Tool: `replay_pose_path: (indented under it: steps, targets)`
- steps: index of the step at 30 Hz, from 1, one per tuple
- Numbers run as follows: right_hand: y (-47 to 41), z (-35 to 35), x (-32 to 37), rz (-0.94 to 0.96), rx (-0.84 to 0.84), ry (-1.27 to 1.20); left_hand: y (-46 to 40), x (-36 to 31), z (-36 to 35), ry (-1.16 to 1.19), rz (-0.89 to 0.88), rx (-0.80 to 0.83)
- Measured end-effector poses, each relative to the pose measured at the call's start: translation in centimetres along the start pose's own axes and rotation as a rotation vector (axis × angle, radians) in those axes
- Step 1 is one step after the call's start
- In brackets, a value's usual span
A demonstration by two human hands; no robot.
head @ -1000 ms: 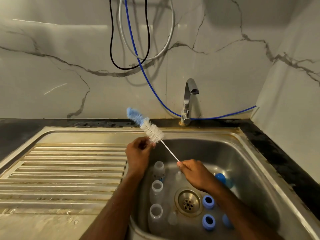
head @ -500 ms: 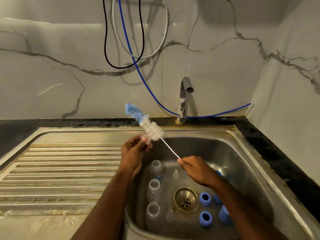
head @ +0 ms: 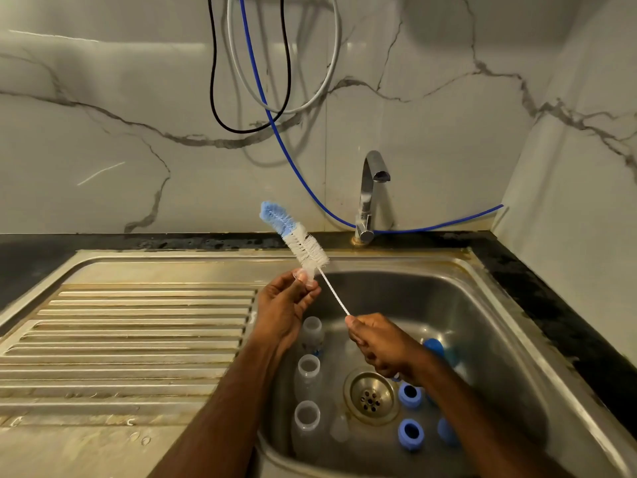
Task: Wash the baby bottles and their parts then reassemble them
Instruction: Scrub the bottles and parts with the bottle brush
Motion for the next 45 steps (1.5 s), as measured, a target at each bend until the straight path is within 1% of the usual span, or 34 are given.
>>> replay_pose_path:
  steps: [1,3,5,7,10,14,16,19,21,23,25,27,28,30,33,36,37,38,40,41,42,45]
  targets:
    - [0.2,0.0,0.1,-0.031,0.060,-0.075,0.0,-0.2,0.2,0.053,-0.011,-0.026]
    - [0.5,0.2,0.4,-0.059,0.146,-0.143,-0.2,-0.7,0.7,0.121,-0.052,-0.104]
    - [0.7,0.3,0.6,-0.081,0.184,-0.156,-0.4,-1.0,1.1,0.140,-0.085,-0.160]
    - [0.8,0.3,0.6,-0.092,0.197,-0.169,-0.3,-0.9,1.1,0.161,-0.094,-0.174]
    - [0.8,0.5,0.7,-0.077,0.182,-0.171,-0.3,-0.7,0.9,0.185,-0.109,-0.195]
    - [0.9,0.7,0.6,-0.066,0.123,-0.119,-0.6,-1.3,1.8,0.312,-0.129,-0.244]
    - [0.9,0.2,0.6,-0.071,0.112,-0.069,-0.4,-1.1,1.6,0.236,-0.117,-0.219]
    - [0.7,-0.7,0.8,-0.057,0.082,-0.032,0.1,0.3,0.2,0.061,-0.096,-0.112]
    - [0.7,-0.8,0.9,-0.048,0.031,-0.024,0.3,1.1,-0.6,0.010,-0.099,-0.044]
    - [0.6,-0.5,0.9,-0.047,-0.008,0.007,0.3,1.1,-0.8,-0.009,-0.100,-0.016]
    - [0.7,-0.1,1.0,-0.058,0.001,0.032,0.0,0.5,-0.2,0.055,-0.100,-0.060]
    - [0.9,0.2,1.0,-0.082,0.055,0.057,-0.4,-0.6,1.0,0.152,-0.121,-0.158]
    - [1.0,0.3,1.0,-0.095,0.082,0.069,-0.6,-1.1,1.5,0.159,-0.135,-0.190]
    - [1.1,0.3,1.1,-0.110,0.114,0.074,-0.6,-1.4,1.8,0.058,-0.150,-0.179]
    - [0.9,0.1,1.1,-0.094,0.076,0.079,-0.1,-0.5,0.9,-0.201,-0.193,-0.044]
    - [1.0,0.9,0.8,-0.074,0.025,0.154,-0.3,-0.5,0.9,-0.557,-0.330,0.012]
    - [1.1,1.4,0.7,-0.077,0.032,0.168,-0.4,-0.9,1.2,-0.622,-0.363,0.010]
    - [1.3,2.0,0.6,-0.091,0.053,0.168,-0.5,-1.4,1.8,-0.622,-0.372,-0.021]
    - [1.7,3.0,0.5,-0.128,0.108,0.163,-0.6,-2.4,2.8,-0.478,-0.339,-0.081]
    - [1.8,3.3,0.6,-0.140,0.135,0.169,-0.6,-2.7,3.0,-0.416,-0.315,-0.078]
    - [1.9,3.3,0.7,-0.147,0.155,0.174,-0.6,-2.8,3.0,-0.404,-0.295,-0.053]
    - [1.8,2.5,1.0,-0.129,0.154,0.178,-0.5,-2.5,2.6,-0.567,-0.246,0.075]
Point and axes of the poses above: each hand's wrist, its own y-axis away from the middle knuckle, its own z-axis out of the back of the hand, x = y × z, the point moved 2 cm from there along -y, towards the middle knuckle, and after that the axes turned 4 degrees about z, right-handed, at the moved point
